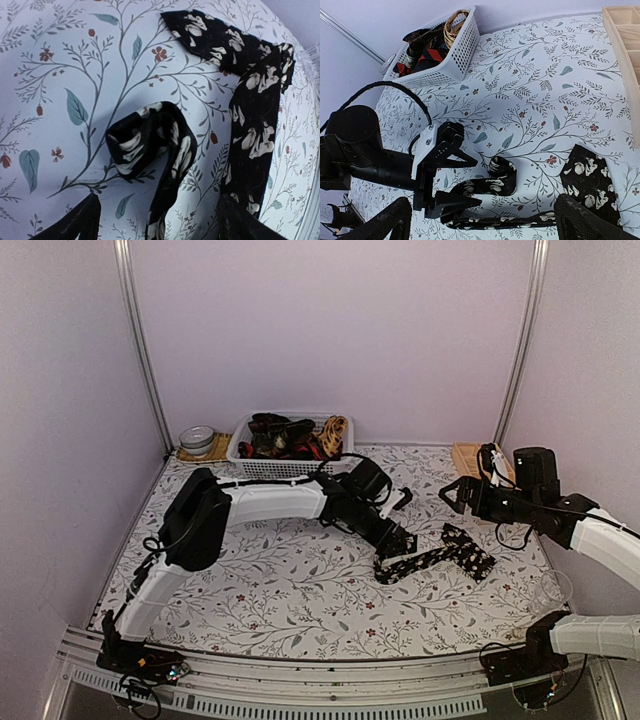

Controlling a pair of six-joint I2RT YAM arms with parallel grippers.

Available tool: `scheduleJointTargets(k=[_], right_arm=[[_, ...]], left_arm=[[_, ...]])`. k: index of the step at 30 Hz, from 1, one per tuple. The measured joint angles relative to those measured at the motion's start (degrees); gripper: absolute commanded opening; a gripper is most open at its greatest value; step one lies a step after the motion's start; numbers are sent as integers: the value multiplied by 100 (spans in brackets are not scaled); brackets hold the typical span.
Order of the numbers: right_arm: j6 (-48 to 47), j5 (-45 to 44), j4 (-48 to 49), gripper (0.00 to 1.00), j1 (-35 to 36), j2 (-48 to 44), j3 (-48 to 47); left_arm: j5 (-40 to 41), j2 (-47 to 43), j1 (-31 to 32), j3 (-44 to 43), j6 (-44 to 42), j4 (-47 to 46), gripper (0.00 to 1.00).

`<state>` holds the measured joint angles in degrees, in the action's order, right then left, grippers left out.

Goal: Roll the ties
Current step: Move the bin to the corner of the board, then pick up the tie from the center of the board.

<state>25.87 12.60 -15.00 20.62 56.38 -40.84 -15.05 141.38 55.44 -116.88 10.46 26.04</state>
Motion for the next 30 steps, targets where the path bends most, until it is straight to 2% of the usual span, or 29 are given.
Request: scheduleJointTargets(k=[4,6,8,10,17,21,26,30], right_arm=[[-2,0,0,100,0,0,0],[-4,-2,-2,100,0,0,0],[-11,0,0,100,0,0,0],[-15,0,0,100,0,0,0],[-22,0,2,100,0,0,0],[-22,15,48,100,0,46,-13],[-20,144,146,100,0,284,-195],[-17,271,313,100,0,415,-286]], left_arm=[[-26,186,68,-219,-61,122,50],[-7,271,70,-240,-101,168,43],[46,350,72,-267,-144,243,25],[114,387,70,-369,-201,310,0],[280,387,70,-472,-334,365,0],[872,116,55,-280,-363,262,0],[2350,-1659,-26,1255,-341,-459,0],[3661,-4166,-247,3272,-81,-1639,0]])
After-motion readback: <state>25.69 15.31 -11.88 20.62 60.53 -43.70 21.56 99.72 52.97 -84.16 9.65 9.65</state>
